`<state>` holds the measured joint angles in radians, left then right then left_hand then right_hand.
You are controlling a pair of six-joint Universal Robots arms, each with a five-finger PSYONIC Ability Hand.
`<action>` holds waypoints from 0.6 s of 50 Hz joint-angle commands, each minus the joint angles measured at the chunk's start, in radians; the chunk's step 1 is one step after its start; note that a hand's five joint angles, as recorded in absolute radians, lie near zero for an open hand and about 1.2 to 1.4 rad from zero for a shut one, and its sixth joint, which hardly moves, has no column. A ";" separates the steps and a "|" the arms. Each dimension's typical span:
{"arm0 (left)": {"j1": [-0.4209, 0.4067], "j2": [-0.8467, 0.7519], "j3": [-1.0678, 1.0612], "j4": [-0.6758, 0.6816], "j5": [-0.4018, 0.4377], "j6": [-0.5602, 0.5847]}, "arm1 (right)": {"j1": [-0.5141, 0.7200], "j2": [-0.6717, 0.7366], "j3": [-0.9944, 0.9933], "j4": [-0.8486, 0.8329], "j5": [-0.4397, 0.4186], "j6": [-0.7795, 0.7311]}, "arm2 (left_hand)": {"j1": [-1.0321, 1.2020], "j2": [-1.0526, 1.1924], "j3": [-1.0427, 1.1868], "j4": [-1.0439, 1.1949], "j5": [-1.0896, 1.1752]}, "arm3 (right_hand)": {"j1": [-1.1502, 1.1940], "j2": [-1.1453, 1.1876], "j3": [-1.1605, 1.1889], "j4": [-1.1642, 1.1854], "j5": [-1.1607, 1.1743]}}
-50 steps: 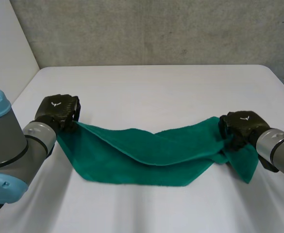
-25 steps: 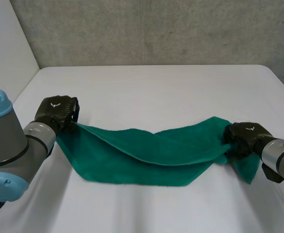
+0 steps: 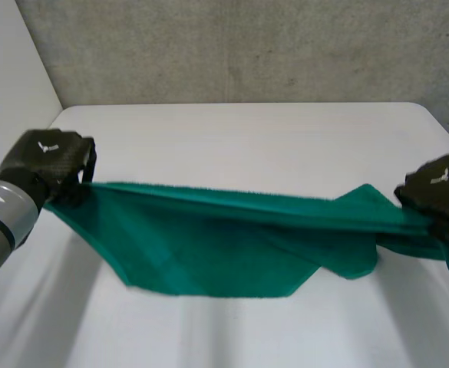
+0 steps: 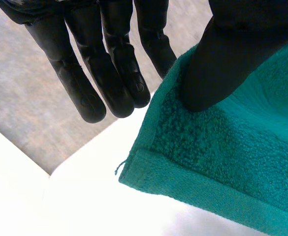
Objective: Fold the towel.
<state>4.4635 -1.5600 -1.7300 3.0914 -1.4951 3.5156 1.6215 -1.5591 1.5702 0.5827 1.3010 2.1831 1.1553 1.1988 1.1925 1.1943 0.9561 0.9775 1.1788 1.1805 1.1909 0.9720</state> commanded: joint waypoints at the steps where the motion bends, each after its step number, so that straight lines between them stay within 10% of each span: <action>1: -0.013 -0.174 -0.010 -0.010 0.009 0.071 | 0.046 0.197 0.008 0.034 0.069 -0.075 | 0.241 0.197 0.204 0.202 0.266 | 0.419 0.217 0.216 0.205 0.250; 14: -0.046 -0.474 0.495 0.052 -0.026 0.080 | 0.149 0.487 -0.565 -0.138 0.268 0.044 | 0.241 0.197 0.204 0.202 0.266 | 0.419 0.217 0.216 0.205 0.250; 20: -0.053 -0.419 0.782 0.335 -0.183 0.072 | 0.150 0.510 -1.004 -0.392 0.281 0.271 | 0.241 0.197 0.204 0.202 0.266 | 0.419 0.217 0.216 0.205 0.250; 30: -0.066 -0.328 0.695 0.497 -0.201 0.043 | 0.153 0.343 -0.802 -0.687 0.255 0.374 | 0.241 0.197 0.204 0.202 0.266 | 0.419 0.217 0.216 0.205 0.250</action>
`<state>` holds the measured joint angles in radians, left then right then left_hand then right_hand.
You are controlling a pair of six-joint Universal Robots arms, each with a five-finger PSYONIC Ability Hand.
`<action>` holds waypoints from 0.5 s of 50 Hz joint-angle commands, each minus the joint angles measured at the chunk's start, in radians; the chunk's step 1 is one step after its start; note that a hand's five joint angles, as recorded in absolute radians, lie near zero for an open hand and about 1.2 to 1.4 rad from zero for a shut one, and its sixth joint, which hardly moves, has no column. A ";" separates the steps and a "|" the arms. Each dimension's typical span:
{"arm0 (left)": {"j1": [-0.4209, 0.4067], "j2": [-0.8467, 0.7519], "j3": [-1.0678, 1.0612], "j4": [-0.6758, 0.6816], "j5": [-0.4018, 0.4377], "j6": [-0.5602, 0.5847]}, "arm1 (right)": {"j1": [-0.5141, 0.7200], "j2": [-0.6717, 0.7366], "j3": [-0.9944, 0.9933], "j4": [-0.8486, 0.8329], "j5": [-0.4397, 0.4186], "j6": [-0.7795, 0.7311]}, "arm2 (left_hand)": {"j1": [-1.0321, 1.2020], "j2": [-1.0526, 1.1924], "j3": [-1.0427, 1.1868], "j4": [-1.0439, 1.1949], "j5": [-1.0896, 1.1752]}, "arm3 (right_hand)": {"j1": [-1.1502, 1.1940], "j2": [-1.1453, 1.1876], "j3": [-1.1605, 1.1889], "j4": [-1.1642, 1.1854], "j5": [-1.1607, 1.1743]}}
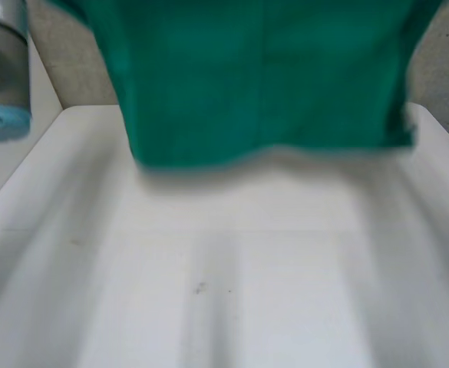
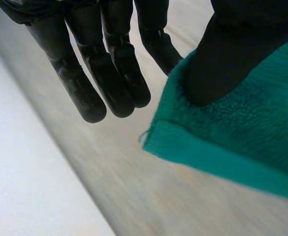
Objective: Fold the towel.
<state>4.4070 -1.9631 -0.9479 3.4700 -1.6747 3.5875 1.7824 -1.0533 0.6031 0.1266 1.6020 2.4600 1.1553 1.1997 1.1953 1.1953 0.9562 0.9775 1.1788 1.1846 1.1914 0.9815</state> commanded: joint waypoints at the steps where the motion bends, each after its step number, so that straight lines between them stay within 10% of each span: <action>1: -0.009 0.078 -0.113 0.118 -0.022 -0.038 | -0.006 -0.183 0.238 -0.234 -0.068 0.102 | 0.241 0.197 0.201 0.201 0.266 | 0.419 0.217 0.212 0.205 0.240; 11: 0.000 0.076 -0.409 0.116 -0.016 -0.134 | -0.003 -0.189 0.570 -0.234 -0.234 0.106 | 0.241 0.197 0.201 0.201 0.266 | 0.419 0.217 0.212 0.205 0.240; 25: -0.003 -0.112 -0.647 0.153 0.023 -0.128 | -0.011 0.125 0.741 -0.168 -0.223 0.158 | 0.241 0.197 0.201 0.201 0.266 | 0.419 0.217 0.212 0.205 0.240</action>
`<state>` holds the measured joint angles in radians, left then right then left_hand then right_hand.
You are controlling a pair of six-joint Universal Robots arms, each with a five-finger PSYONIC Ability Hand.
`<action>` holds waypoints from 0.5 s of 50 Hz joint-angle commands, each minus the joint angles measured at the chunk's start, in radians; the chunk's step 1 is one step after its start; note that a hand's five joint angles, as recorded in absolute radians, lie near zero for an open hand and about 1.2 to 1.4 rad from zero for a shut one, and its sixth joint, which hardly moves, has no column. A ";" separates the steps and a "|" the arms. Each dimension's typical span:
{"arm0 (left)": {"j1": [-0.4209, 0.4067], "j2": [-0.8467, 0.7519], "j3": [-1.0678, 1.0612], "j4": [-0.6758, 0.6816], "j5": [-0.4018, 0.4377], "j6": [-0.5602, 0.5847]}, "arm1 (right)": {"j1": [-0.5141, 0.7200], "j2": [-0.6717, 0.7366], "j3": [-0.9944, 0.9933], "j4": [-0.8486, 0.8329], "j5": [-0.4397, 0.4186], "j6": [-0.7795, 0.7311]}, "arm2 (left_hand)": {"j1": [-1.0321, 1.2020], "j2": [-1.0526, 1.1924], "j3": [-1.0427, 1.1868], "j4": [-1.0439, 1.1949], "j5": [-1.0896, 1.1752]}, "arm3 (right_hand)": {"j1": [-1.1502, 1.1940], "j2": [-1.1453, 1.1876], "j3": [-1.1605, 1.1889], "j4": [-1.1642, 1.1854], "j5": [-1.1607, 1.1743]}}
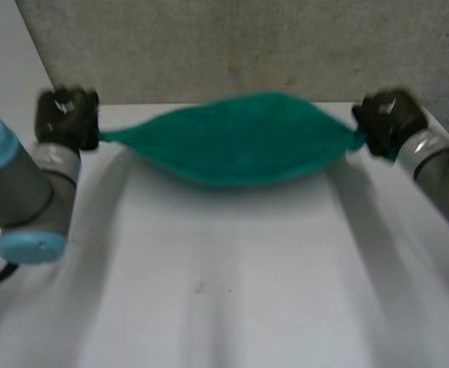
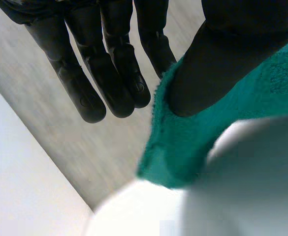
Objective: Fold the towel.
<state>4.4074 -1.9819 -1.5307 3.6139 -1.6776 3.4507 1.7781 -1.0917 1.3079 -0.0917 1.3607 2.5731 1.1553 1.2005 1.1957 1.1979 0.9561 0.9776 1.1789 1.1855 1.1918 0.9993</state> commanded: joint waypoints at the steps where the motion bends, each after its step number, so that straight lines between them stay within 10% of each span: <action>1: -0.003 -0.095 -0.066 0.009 0.025 0.008 | -0.006 0.164 0.036 0.050 0.018 0.045 | 0.241 0.196 0.201 0.198 0.266 | 0.419 0.217 0.211 0.204 0.222; 15: 0.004 -0.035 -0.103 0.006 0.027 0.007 | -0.072 0.167 0.085 0.070 0.035 0.390 | 0.241 0.196 0.201 0.198 0.266 | -0.214 -0.416 -0.422 -0.429 -0.411; 21: 0.004 -0.020 -0.114 0.003 0.025 0.007 | -0.108 0.171 0.083 0.109 0.031 0.414 | 0.241 0.196 0.201 0.198 0.266 | -0.079 -0.281 -0.287 -0.294 -0.276; 23: 0.007 -0.018 -0.120 0.002 0.025 0.007 | -0.123 0.174 0.085 0.113 0.015 0.414 | 0.241 0.196 0.201 0.198 0.266 | 0.415 0.214 0.207 0.201 0.219; 25: 0.017 -0.018 -0.129 0.000 0.025 0.008 | -0.124 0.174 0.083 0.112 0.015 0.406 | 0.241 0.196 0.201 0.198 0.266 | 0.419 0.217 0.211 0.204 0.222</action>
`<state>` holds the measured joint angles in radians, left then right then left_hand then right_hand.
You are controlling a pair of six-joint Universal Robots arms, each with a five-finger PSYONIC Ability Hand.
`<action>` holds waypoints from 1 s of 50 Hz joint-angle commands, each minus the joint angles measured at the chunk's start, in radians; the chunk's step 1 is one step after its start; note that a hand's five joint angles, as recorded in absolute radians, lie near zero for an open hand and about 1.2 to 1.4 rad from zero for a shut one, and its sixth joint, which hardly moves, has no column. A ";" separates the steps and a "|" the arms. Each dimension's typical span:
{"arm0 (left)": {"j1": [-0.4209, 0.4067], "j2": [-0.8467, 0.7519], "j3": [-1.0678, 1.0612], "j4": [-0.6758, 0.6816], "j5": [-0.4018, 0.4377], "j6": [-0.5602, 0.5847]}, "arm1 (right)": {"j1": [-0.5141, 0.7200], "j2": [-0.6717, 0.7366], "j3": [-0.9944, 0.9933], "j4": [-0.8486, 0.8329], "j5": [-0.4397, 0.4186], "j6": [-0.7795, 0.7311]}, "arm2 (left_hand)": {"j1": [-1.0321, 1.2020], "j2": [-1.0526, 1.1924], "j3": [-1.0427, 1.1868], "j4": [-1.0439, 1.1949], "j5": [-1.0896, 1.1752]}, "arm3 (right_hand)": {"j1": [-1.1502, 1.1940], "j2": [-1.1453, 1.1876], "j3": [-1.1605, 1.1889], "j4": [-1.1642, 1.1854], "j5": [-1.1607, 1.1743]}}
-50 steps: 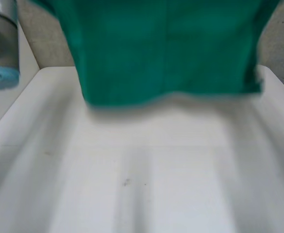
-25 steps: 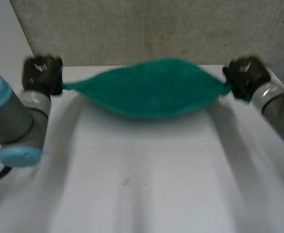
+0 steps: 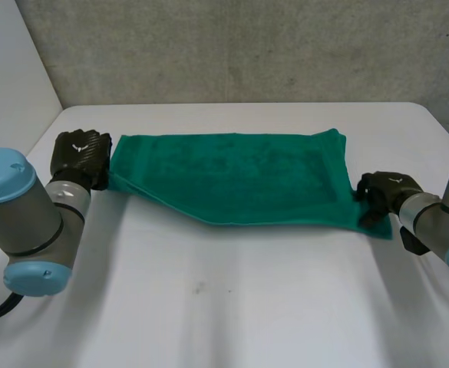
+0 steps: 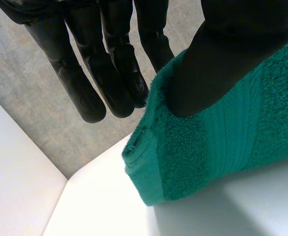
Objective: Fold the towel.
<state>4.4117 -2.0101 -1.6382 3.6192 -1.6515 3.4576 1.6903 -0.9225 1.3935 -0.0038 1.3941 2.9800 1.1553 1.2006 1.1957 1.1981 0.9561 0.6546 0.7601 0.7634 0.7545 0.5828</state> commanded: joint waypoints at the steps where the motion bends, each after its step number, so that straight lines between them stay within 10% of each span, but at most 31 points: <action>1: 0.015 0.011 -0.025 -0.005 -0.001 0.003 | -0.038 0.004 -0.002 0.025 -0.018 -0.006 | 0.241 0.196 0.201 0.198 0.266 | 0.742 0.636 0.633 0.642 0.639; 22: 0.107 0.379 -0.276 -0.428 0.074 0.241 | -0.101 -0.331 0.269 0.450 -0.003 -0.817 | 0.241 0.196 0.201 0.198 0.266 | 0.742 0.636 0.633 0.642 0.639; 32: 0.084 0.413 -0.324 -0.429 0.107 0.262 | -0.089 -0.315 0.266 0.346 -0.001 -0.753 | 0.241 0.196 0.201 0.198 0.266 | 0.742 0.636 0.633 0.642 0.639; 40: 0.072 0.114 -0.172 -0.324 0.104 0.265 | -0.005 -0.144 0.171 0.337 0.035 -0.745 | 0.241 0.196 0.201 0.198 0.266 | 0.742 0.636 0.633 0.642 0.639; 50: 0.018 -0.076 0.286 -0.150 0.084 0.258 | 0.071 -0.059 -0.311 0.225 0.161 -0.607 | 0.241 0.196 0.201 0.198 0.266 | 0.742 0.636 0.633 0.642 0.639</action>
<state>4.4653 -2.0011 -1.6431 3.3522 -1.5526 3.7208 1.7314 -1.0236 1.3774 0.3066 1.5089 2.2843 1.1553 1.2008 1.1957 1.1983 0.9736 0.9738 1.1814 1.1850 1.1917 0.9974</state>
